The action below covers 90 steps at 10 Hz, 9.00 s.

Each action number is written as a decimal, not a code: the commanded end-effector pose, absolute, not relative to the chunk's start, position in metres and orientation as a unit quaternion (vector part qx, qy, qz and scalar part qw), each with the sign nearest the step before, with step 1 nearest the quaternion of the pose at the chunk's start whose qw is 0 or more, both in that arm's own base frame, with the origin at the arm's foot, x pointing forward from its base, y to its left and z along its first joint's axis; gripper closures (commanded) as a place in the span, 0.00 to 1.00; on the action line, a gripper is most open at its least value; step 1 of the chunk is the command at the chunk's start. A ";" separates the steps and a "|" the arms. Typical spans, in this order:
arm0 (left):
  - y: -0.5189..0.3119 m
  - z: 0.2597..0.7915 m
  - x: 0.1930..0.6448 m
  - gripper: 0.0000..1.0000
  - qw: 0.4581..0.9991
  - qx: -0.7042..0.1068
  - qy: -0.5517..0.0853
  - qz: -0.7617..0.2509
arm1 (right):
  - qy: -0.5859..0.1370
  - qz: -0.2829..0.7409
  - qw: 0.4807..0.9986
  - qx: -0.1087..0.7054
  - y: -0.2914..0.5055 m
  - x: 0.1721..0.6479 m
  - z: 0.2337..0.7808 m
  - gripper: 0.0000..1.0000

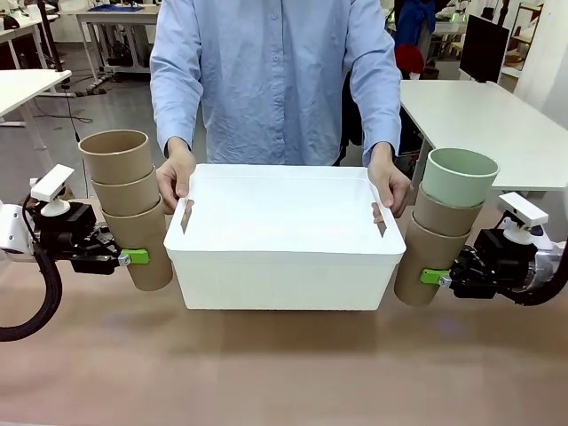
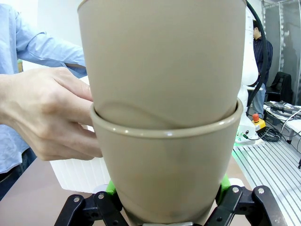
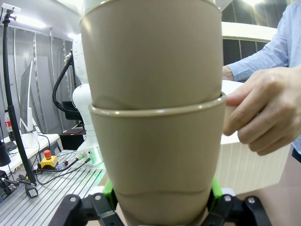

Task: Stack the cups and store them in the basket.
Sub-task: Place the stack of Reusable plastic cups into the Pantry Basket.

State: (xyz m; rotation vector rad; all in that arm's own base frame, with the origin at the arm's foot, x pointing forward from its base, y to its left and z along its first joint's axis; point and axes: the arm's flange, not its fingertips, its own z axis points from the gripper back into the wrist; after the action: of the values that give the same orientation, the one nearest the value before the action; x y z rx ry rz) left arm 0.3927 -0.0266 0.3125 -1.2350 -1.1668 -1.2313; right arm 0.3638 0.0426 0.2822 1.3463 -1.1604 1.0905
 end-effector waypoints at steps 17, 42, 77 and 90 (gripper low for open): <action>-0.027 0.317 0.392 0.15 0.494 -0.509 -0.484 -0.512 | -0.478 0.449 0.505 0.561 0.042 0.364 0.287 0.14; -0.027 0.317 0.392 0.15 0.494 -0.509 -0.484 -0.512 | -0.302 0.570 0.710 0.282 0.234 0.340 0.414 0.14; -0.027 0.317 0.392 0.15 0.494 -0.509 -0.484 -0.512 | -0.364 0.525 0.711 0.294 0.006 0.344 0.511 0.00; -0.027 0.317 0.392 0.15 0.494 -0.509 -0.484 -0.512 | -0.380 0.522 0.704 0.295 -0.014 0.332 0.511 0.00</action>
State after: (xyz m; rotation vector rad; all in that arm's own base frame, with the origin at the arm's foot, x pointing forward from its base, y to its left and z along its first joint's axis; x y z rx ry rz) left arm 0.3929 -0.0264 0.3118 -1.2342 -1.1649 -1.2308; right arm 0.3310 -0.0135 0.5091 0.6460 -0.8395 1.1653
